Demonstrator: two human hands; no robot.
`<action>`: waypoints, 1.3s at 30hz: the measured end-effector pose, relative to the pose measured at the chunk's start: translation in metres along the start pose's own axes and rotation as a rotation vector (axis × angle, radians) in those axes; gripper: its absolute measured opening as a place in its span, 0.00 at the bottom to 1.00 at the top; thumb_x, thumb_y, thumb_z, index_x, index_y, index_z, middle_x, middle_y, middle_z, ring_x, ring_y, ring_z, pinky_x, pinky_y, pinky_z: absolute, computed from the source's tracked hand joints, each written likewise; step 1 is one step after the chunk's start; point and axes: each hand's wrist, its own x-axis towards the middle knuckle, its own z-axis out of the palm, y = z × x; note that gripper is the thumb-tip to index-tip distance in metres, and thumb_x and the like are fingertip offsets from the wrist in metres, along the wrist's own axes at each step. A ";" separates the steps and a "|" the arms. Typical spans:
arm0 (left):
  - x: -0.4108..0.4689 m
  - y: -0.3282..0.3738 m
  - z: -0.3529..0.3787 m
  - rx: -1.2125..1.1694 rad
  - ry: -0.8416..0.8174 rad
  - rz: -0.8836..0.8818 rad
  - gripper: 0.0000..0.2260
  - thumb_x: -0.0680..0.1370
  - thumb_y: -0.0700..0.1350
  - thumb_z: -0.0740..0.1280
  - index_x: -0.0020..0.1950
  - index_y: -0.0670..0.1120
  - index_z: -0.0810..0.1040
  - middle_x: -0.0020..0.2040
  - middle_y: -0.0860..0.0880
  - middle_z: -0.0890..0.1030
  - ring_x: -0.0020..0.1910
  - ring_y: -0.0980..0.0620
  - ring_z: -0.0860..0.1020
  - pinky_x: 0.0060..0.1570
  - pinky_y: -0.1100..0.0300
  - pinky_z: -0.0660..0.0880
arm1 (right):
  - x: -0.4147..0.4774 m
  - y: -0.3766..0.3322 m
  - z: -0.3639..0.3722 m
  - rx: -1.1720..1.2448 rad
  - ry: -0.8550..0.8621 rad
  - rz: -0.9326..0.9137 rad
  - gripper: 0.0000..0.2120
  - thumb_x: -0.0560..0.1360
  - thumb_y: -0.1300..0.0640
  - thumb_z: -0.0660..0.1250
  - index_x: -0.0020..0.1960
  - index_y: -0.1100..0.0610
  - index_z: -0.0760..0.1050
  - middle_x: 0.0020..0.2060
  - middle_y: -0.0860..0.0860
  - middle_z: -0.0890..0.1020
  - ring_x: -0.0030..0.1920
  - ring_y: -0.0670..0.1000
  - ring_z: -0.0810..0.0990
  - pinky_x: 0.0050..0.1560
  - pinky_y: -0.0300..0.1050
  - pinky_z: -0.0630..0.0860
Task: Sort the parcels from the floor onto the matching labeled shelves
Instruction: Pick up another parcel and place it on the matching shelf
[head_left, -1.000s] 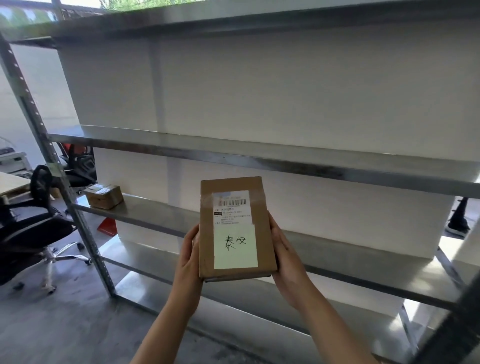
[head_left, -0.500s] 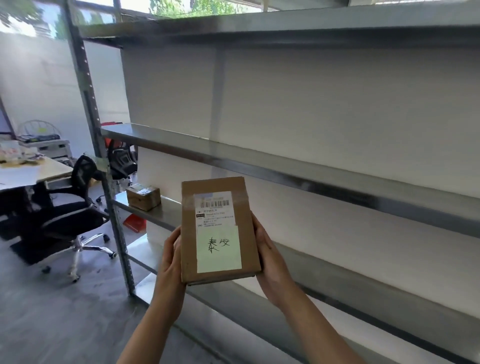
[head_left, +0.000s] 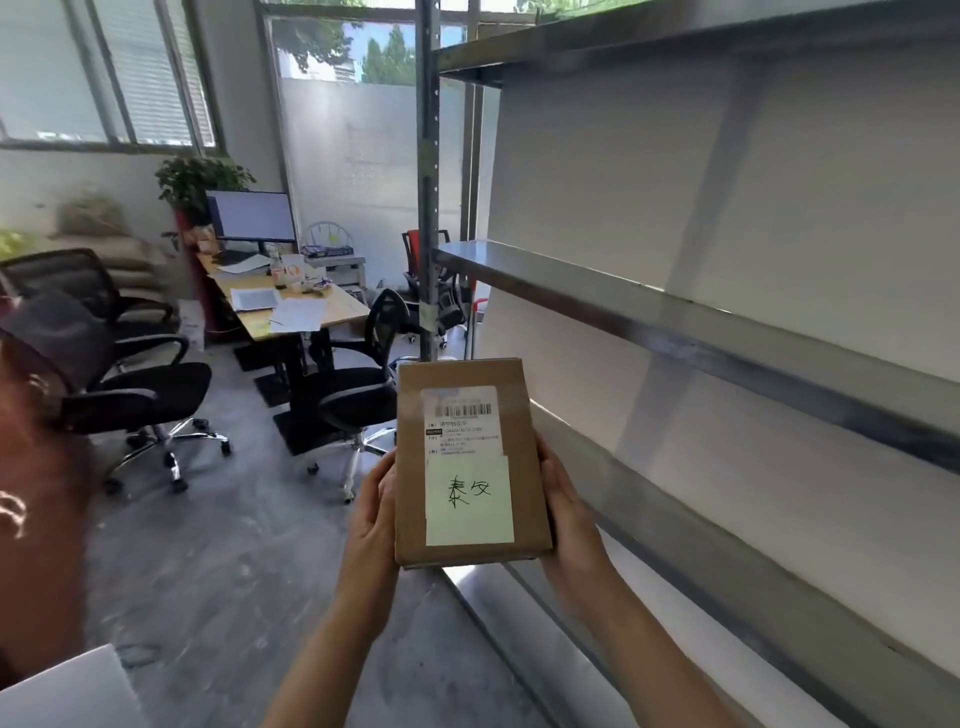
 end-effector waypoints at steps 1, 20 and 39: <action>0.005 0.002 -0.007 0.012 0.023 0.007 0.14 0.82 0.56 0.58 0.66 0.64 0.75 0.60 0.49 0.84 0.58 0.46 0.83 0.52 0.48 0.80 | 0.010 0.004 0.007 0.012 -0.010 0.000 0.21 0.86 0.48 0.51 0.77 0.46 0.67 0.68 0.53 0.80 0.68 0.56 0.80 0.69 0.65 0.73; 0.182 0.004 -0.011 0.096 0.291 0.121 0.16 0.82 0.58 0.59 0.70 0.62 0.72 0.65 0.50 0.82 0.62 0.49 0.82 0.56 0.48 0.80 | 0.246 0.007 0.025 0.198 -0.245 0.125 0.19 0.85 0.50 0.55 0.74 0.50 0.73 0.65 0.55 0.83 0.62 0.57 0.83 0.56 0.51 0.84; 0.288 -0.021 0.011 0.164 0.403 0.105 0.13 0.83 0.56 0.60 0.66 0.63 0.75 0.63 0.49 0.83 0.63 0.45 0.81 0.61 0.40 0.78 | 0.368 0.016 -0.002 0.221 -0.371 0.115 0.19 0.86 0.53 0.52 0.74 0.47 0.71 0.64 0.50 0.83 0.62 0.51 0.84 0.52 0.44 0.84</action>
